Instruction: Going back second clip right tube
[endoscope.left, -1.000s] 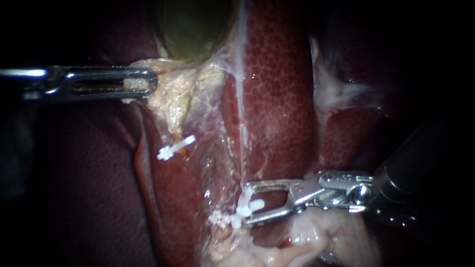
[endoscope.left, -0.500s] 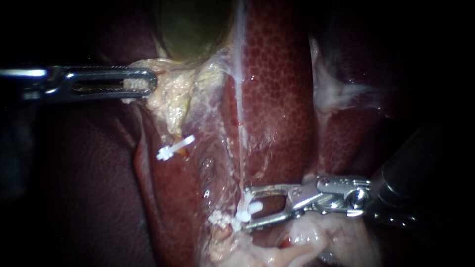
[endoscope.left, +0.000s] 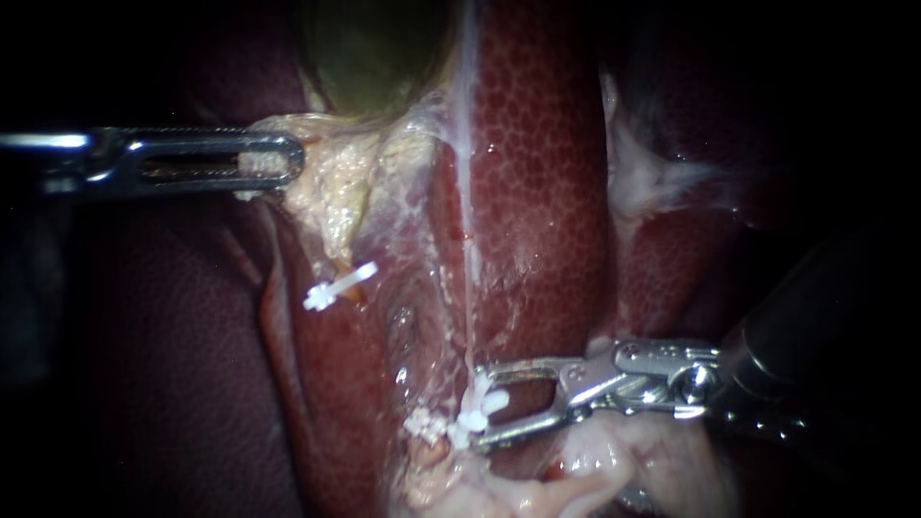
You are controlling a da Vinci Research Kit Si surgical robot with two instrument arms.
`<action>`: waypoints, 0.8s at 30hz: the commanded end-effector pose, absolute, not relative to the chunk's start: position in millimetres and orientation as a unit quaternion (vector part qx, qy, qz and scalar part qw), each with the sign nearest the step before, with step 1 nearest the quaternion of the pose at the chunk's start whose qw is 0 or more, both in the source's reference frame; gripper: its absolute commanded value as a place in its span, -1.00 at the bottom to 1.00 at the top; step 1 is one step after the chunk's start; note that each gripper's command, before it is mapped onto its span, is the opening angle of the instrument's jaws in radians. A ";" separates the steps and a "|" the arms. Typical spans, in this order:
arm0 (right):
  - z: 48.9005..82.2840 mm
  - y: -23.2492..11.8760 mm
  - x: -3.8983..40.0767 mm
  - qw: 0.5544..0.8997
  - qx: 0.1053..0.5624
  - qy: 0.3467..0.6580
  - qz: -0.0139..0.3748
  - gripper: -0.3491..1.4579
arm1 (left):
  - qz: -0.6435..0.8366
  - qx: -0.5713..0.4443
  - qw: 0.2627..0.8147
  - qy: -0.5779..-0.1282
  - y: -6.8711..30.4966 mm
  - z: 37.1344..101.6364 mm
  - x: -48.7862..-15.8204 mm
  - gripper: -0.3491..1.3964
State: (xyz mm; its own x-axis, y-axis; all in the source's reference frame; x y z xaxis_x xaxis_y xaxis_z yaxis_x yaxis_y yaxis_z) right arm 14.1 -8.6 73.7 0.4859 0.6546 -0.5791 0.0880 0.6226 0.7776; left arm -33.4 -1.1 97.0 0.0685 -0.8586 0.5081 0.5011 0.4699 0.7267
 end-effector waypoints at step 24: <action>71.6 -8.3 17.1 0.767 0.380 0.502 0.123 0.05 | -0.481 0.185 0.707 -0.485 -1.1 96.9 -33.4 -1.00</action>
